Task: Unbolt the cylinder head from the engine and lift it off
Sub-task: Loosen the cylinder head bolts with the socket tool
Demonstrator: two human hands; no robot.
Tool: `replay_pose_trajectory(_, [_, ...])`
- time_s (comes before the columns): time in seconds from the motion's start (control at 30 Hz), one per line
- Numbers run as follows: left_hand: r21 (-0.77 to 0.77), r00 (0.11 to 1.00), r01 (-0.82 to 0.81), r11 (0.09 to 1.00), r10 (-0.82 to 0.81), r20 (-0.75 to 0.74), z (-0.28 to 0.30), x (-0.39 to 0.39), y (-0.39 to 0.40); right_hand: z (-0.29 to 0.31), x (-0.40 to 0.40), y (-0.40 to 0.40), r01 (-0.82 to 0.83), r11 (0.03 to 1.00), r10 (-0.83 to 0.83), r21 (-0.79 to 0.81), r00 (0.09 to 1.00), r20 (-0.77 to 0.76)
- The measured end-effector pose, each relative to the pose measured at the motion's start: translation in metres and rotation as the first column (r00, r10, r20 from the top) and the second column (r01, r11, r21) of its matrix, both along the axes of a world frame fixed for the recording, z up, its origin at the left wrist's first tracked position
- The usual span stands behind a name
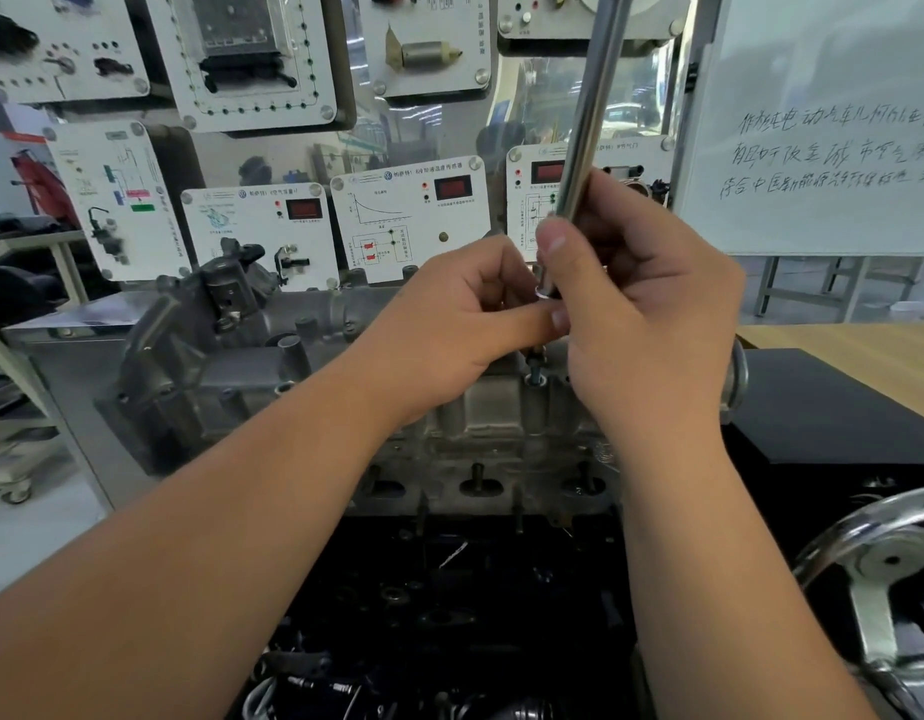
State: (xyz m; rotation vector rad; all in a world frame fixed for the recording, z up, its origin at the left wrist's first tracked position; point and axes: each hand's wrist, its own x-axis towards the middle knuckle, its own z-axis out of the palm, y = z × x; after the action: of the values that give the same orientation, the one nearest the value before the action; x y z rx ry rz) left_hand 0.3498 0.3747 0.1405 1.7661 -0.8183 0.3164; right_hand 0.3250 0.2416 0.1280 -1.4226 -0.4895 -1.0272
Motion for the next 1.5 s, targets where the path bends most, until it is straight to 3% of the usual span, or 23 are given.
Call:
replay_pose_trajectory(0.2, [-0.034,0.992,0.091,0.995,-0.094,-0.088,0.0,0.0,0.005,-0.001,-0.003,0.005,-0.021,0.999,0.023,-0.043,0.998,0.065])
replay_pose_trajectory(0.53, [-0.023,0.999,0.039,0.999,-0.04,-0.022,-0.001,0.004,0.003,-0.001,-0.002,0.005,0.005,1.0,-0.005,0.014,1.0,0.027])
replay_pose_trajectory(0.7, [-0.071,0.986,0.122,0.99,-0.129,-0.108,-0.002,0.005,0.006,-0.003,-0.001,0.006,0.007,1.0,-0.005,-0.02,0.998,0.056])
replay_pose_trajectory(1.07, [-0.011,0.999,0.021,1.0,-0.022,-0.033,0.0,0.0,0.002,0.0,-0.002,0.007,-0.042,0.997,0.039,0.069,0.998,0.044])
replay_pose_trajectory(1.3, [0.001,0.99,0.104,0.995,-0.103,-0.091,0.002,-0.002,0.003,0.0,-0.006,0.007,0.0,1.0,0.002,-0.028,0.997,0.076])
replay_pose_trajectory(1.5, [-0.005,0.997,0.046,0.999,-0.047,-0.054,0.002,-0.003,0.002,0.0,-0.008,0.015,-0.049,0.999,0.049,-0.006,0.994,0.099])
